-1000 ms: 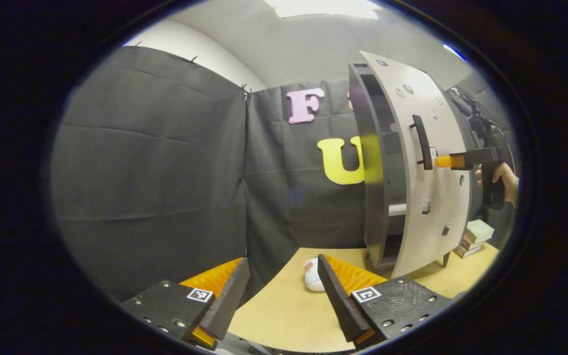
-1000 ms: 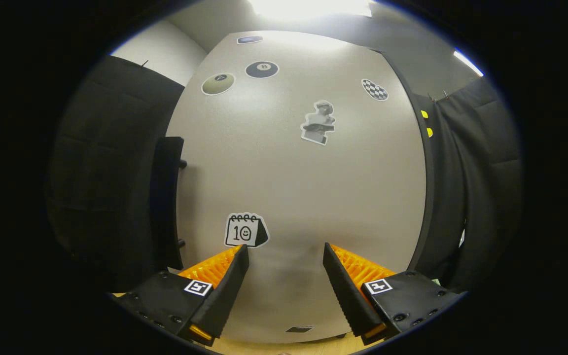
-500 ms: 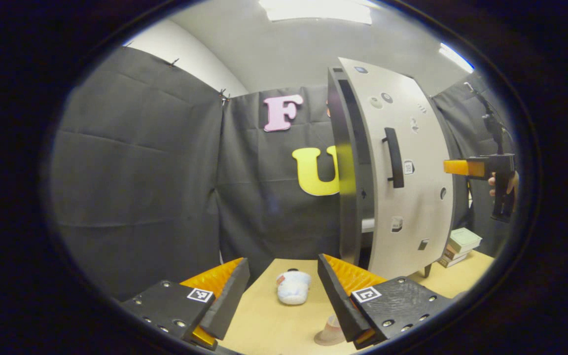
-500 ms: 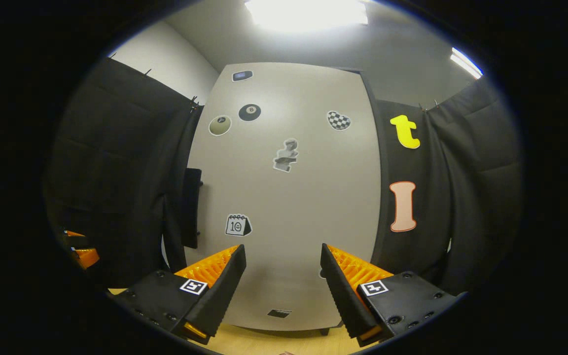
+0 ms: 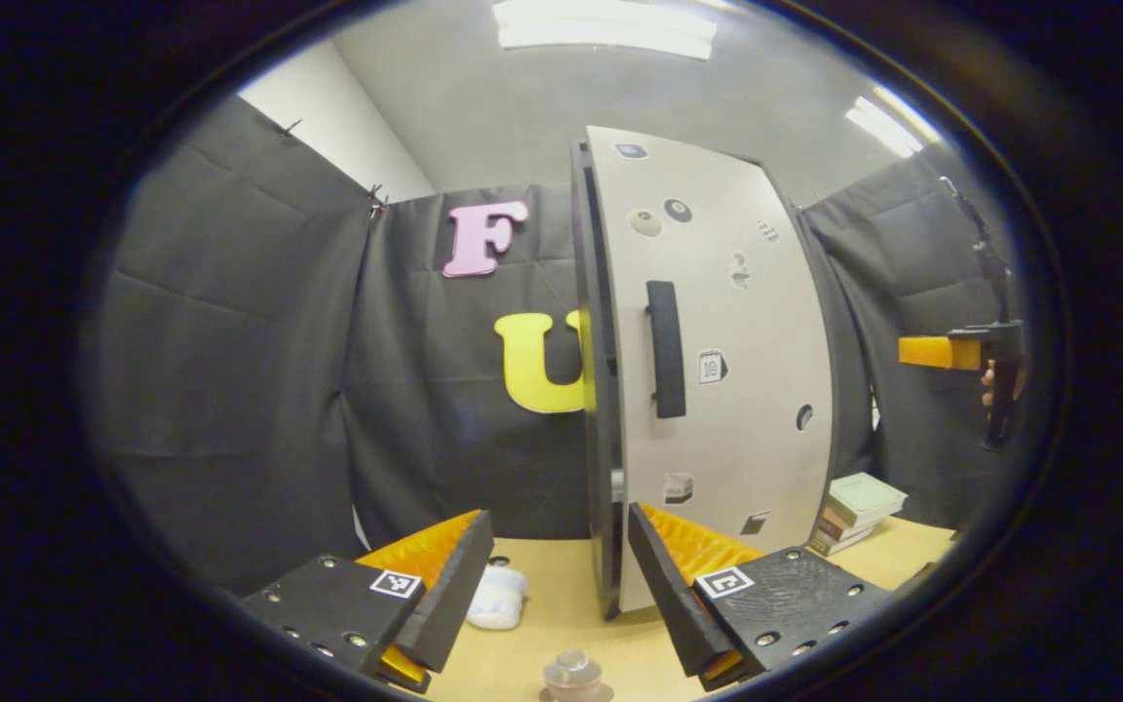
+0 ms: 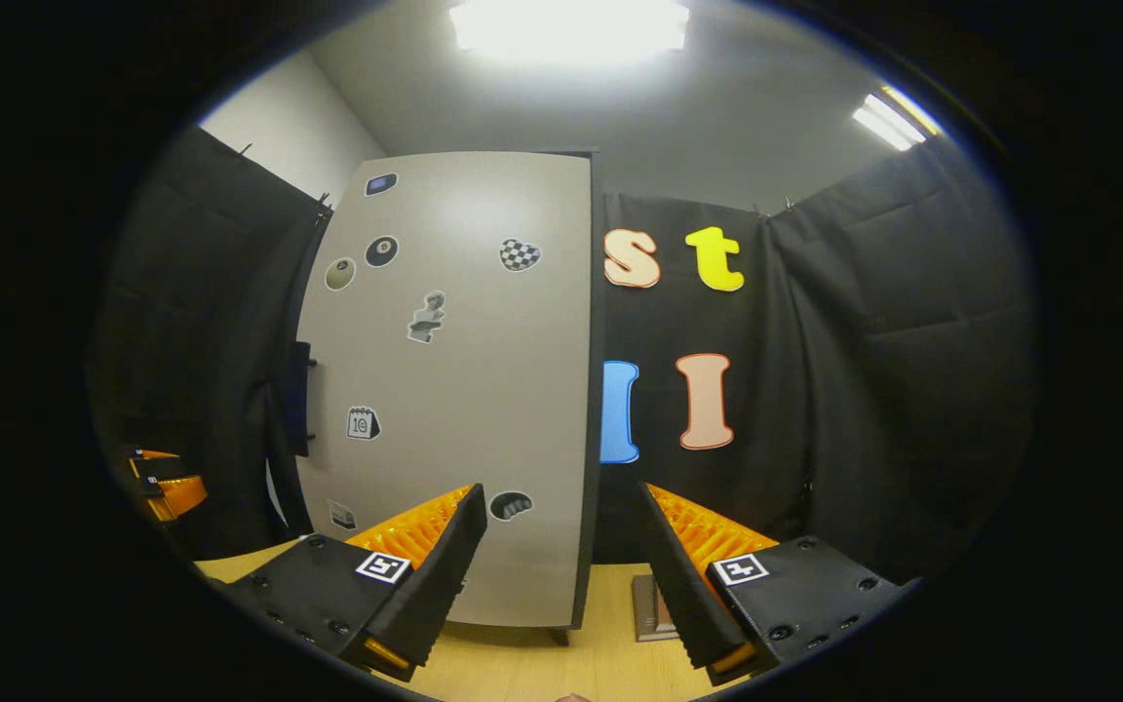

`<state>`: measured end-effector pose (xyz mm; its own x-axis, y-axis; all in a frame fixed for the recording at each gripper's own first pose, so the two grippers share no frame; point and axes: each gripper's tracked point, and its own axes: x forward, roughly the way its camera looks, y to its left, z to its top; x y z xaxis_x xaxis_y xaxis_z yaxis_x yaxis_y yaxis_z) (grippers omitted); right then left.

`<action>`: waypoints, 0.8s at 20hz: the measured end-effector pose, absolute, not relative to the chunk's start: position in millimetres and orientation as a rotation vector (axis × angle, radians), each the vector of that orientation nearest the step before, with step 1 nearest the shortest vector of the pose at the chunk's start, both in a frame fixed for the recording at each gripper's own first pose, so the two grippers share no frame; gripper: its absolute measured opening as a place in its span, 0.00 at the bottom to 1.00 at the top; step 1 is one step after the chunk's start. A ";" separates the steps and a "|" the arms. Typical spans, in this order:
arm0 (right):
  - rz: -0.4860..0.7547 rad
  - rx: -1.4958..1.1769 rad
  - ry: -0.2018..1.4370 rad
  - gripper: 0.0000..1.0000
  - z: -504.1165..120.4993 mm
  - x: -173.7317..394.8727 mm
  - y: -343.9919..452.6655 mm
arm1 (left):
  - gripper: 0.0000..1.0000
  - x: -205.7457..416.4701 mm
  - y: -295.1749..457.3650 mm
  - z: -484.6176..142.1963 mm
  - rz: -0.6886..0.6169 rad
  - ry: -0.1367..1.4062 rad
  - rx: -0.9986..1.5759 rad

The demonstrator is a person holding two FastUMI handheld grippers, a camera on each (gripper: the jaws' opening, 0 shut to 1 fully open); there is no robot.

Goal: Open the cabinet door with the right hand, grasp the bottle in the cabinet with the left hand and place it on the coaster, then close the cabinet door with the right hand.

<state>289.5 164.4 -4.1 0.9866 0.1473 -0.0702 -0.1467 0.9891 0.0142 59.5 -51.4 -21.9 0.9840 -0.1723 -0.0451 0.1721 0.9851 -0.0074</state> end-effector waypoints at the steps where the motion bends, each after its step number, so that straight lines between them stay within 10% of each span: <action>1: 0.134 0.012 0.074 0.97 -5.8 284.4 153.4 | 0.85 62.2 -57.7 -19.7 -0.182 0.039 -0.003; 16: 0.119 0.053 0.103 0.98 -29.5 263.7 119.4 | 0.84 60.1 -61.2 -4.4 -0.175 0.027 0.022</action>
